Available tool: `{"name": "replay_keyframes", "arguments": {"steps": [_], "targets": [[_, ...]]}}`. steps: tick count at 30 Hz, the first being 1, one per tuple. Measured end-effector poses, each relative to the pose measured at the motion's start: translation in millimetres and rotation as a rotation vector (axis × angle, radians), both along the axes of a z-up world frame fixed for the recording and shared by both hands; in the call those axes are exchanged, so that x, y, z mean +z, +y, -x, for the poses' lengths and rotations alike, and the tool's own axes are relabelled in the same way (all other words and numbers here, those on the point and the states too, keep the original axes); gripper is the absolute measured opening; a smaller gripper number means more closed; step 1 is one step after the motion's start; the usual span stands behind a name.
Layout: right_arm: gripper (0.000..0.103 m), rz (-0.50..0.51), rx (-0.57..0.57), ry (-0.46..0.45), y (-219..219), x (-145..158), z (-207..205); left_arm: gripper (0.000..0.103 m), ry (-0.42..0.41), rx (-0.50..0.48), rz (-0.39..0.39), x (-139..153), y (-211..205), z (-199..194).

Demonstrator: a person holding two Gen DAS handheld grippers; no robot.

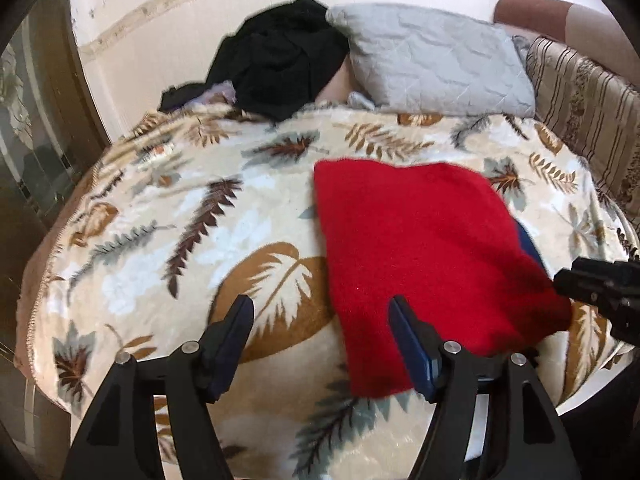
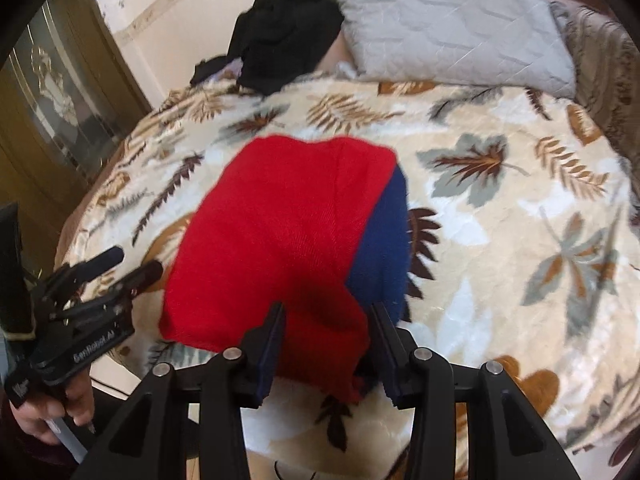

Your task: Fold small clothes

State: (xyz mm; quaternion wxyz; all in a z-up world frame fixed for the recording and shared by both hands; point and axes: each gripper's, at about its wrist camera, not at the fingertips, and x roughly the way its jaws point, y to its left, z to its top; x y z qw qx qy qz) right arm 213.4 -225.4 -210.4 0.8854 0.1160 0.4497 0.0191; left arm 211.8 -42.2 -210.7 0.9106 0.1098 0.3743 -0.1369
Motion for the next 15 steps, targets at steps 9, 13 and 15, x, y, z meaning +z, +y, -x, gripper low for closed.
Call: {"name": "replay_keyframes", "arguments": {"steps": [9, 13, 15], "targets": [[0.056, 0.093, -0.097, -0.117, 7.1, 55.6, 46.7, 0.085, -0.105, 0.063, 0.033, 45.7, 28.8, 45.5], [0.056, 0.125, -0.107, -0.169, 18.7, 78.7, 67.6, 0.085, -0.147, 0.091, 0.016, 62.0, 38.2, 64.0], [0.056, 0.133, -0.111, -0.185, 23.8, 87.7, 76.3, 0.086, -0.145, 0.112, 0.015, 68.8, 42.2, 70.6]]}}
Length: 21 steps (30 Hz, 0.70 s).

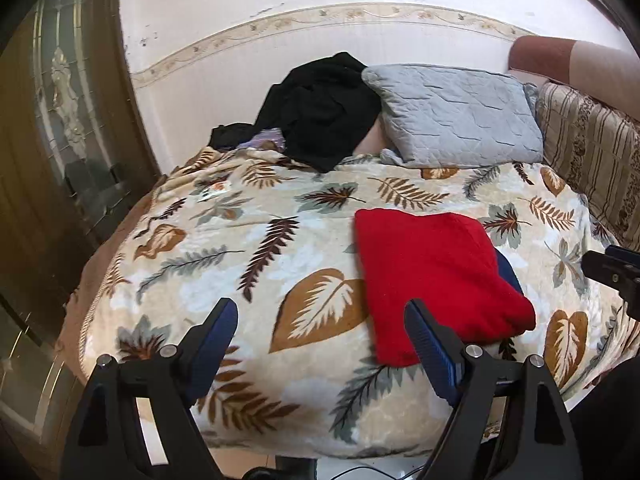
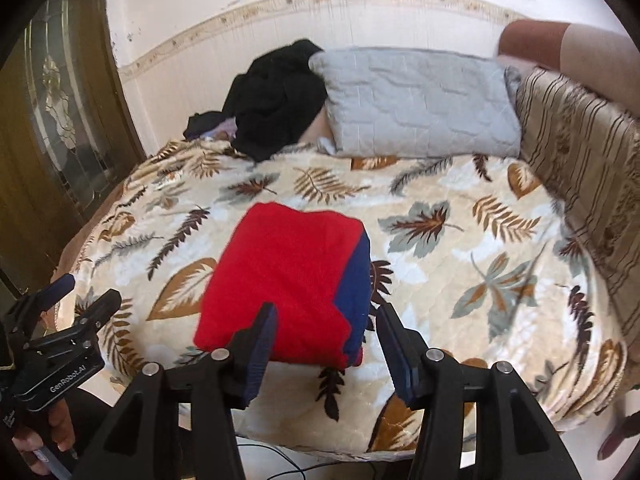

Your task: Fold small clothes

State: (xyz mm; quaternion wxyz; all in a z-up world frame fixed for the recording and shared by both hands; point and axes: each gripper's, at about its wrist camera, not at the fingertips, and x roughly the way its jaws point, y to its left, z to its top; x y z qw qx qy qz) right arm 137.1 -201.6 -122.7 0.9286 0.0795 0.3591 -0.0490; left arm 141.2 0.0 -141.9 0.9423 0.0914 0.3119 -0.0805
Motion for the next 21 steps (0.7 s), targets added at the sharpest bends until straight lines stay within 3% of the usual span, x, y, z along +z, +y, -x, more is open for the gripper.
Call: {"name": "replay_keyframes", "arguments": {"steps": [7, 13, 21], "targets": [[0.057, 0.003, -0.014, -0.061, 12.0, 26.2, 32.8, 0.086, 0.035, 0.053, -0.053, 18.5, 1.6, 16.8], [0.057, 0.022, -0.050, -0.110, 13.4, 44.6, 54.7, 0.086, -0.015, 0.043, -0.033, 34.7, 8.8, 36.2], [0.057, 0.003, -0.060, -0.092, 19.0, 48.4, 76.2, 0.086, -0.091, 0.053, 0.001, 61.7, 19.3, 58.5]]}}
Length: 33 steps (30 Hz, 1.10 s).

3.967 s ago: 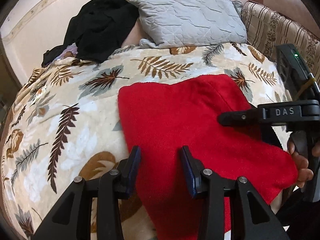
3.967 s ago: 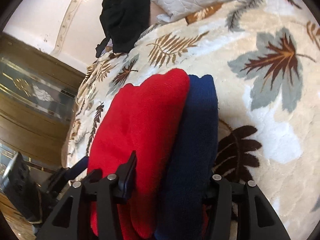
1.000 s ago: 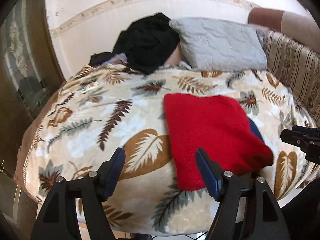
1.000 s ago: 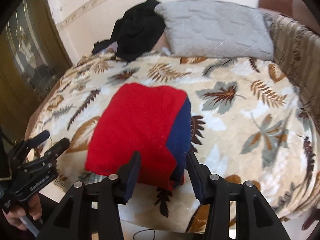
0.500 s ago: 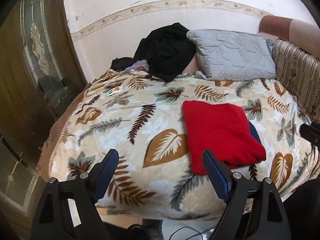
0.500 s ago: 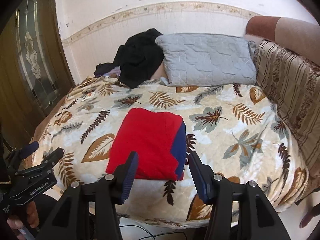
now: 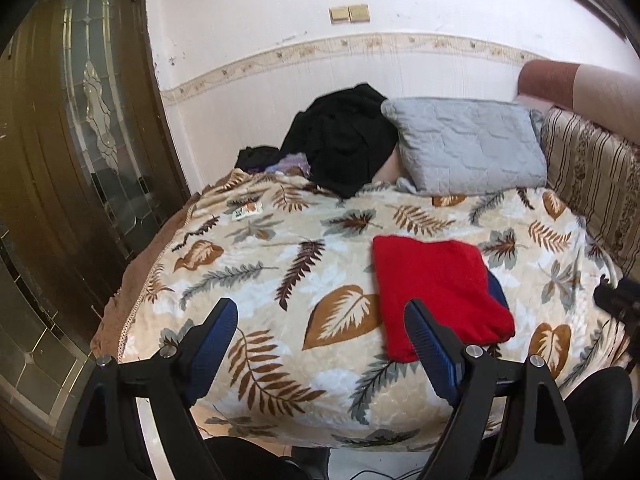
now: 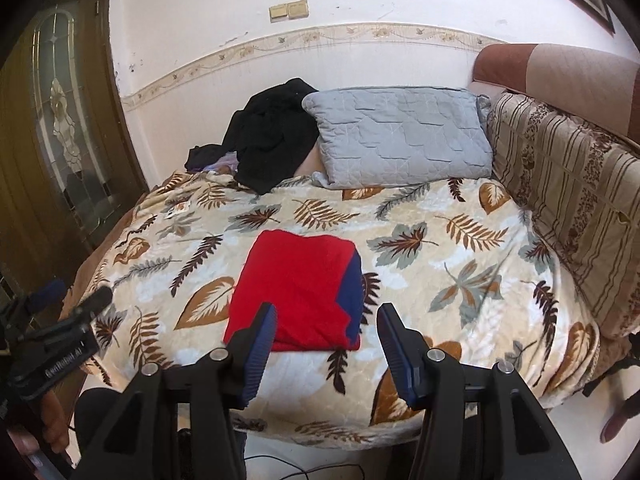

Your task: Fold small clothes

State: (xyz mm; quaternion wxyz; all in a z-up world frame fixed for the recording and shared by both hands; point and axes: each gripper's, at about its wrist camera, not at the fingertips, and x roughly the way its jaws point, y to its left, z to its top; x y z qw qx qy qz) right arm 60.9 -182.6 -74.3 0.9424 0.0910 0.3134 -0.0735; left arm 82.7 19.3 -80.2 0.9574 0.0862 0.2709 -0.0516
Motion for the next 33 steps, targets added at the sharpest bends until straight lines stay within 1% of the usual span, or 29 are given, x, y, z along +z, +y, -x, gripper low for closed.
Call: {"name": "replay_keyframes", "arguments": {"steps": [5, 13, 18, 23, 33], "targets": [[0.057, -0.033, 0.014, 0.006, 9.3, -1.0, 11.0, 0.086, -0.046, -0.010, 0.006, 16.6, 1.8, 18.7], [0.057, -0.037, 0.023, -0.016, 24.4, 8.9, 23.2, 0.086, -0.090, -0.004, 0.017, 33.7, 7.9, 36.9], [0.057, -0.031, 0.010, -0.052, 26.1, 20.9, 31.7, 0.086, -0.101, 0.003, 0.020, 36.7, 7.9, 41.3], [0.057, -0.017, 0.005, -0.085, 27.9, 29.8, 37.8, 0.086, -0.109, -0.008, 0.008, 40.5, 7.2, 45.5], [0.057, -0.005, 0.000, -0.085, 29.5, 29.8, 34.0, 0.086, -0.124, 0.001, 0.017, 43.2, 7.0, 46.4]]}}
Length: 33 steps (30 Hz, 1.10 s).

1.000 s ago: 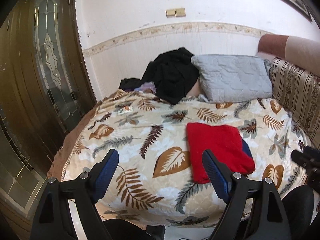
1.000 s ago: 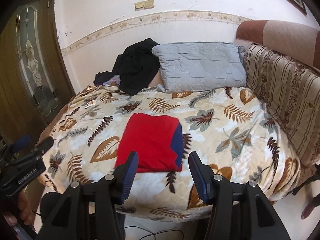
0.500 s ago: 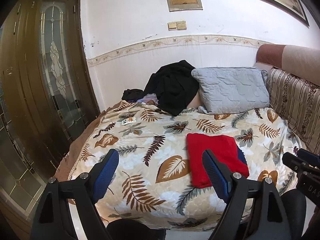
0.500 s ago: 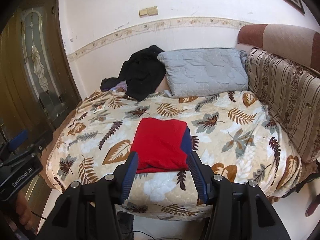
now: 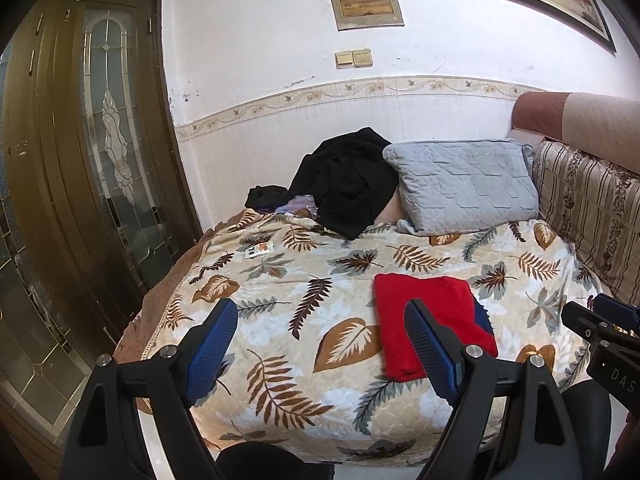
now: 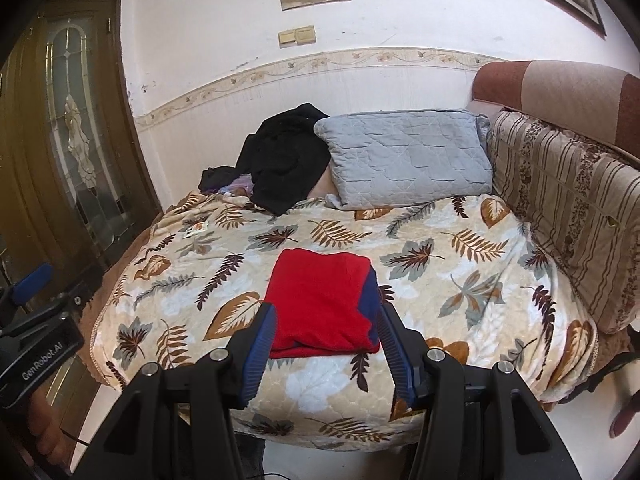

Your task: Fold small clothes

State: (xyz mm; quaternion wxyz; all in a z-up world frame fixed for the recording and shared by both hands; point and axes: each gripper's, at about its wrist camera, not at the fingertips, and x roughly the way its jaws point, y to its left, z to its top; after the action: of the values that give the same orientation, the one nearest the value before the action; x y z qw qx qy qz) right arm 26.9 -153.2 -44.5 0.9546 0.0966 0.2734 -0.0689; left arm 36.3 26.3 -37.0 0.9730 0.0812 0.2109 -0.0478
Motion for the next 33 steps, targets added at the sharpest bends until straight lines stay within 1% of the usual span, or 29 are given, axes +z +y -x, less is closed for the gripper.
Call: {"name": "replay_keyframes", "arguments": {"steps": [7, 10, 16, 21, 33], "targets": [[0.057, 0.009, -0.011, -0.016, -1.7, 3.5, -0.7, 0.086, -0.011, -0.010, 0.005, 3.7, 0.2, -1.6], [0.057, 0.006, -0.012, -0.030, -0.9, 9.2, 0.2, 0.086, -0.027, -0.012, 0.016, 8.3, 0.7, 1.2], [0.057, 0.030, -0.018, -0.066, 4.8, 17.8, 5.9, 0.086, -0.056, -0.020, 0.026, 13.8, 3.2, 8.2], [0.057, 0.021, -0.022, -0.056, 2.6, 16.5, 5.0, 0.086, -0.057, -0.021, 0.032, 14.7, 5.2, 8.3], [0.057, 0.032, -0.031, -0.072, 2.9, 22.3, 9.9, 0.086, -0.061, -0.023, 0.029, 13.6, 2.9, 10.7]]}}
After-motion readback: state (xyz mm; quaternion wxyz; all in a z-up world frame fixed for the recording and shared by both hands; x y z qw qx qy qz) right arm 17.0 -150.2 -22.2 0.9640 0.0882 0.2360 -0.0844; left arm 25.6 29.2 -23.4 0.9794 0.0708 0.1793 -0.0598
